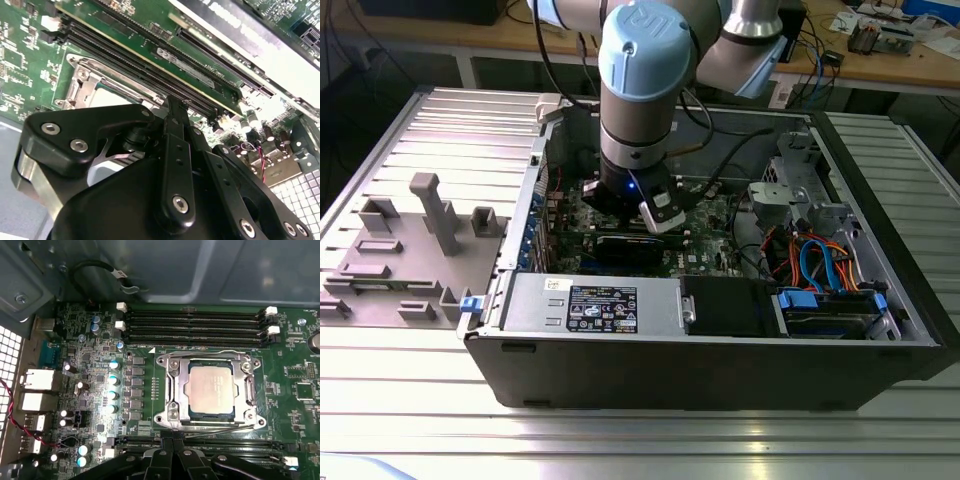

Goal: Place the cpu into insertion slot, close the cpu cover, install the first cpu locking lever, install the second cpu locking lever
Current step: 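Install the second cpu locking lever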

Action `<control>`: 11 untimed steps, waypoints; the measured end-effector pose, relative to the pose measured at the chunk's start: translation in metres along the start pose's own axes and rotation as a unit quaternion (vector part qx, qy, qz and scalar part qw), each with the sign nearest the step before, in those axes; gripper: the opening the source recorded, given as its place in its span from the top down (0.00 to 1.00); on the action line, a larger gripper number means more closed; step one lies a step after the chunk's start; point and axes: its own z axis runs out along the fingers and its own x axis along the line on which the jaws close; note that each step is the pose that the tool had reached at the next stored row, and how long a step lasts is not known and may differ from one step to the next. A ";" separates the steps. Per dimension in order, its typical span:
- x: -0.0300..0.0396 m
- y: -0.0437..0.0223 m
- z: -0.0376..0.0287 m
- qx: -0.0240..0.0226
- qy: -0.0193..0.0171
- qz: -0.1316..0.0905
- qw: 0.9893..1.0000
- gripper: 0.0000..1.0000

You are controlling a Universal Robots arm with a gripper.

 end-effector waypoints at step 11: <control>0.0043 -0.0017 0.0093 -0.011 -0.001 0.002 1.000 0.89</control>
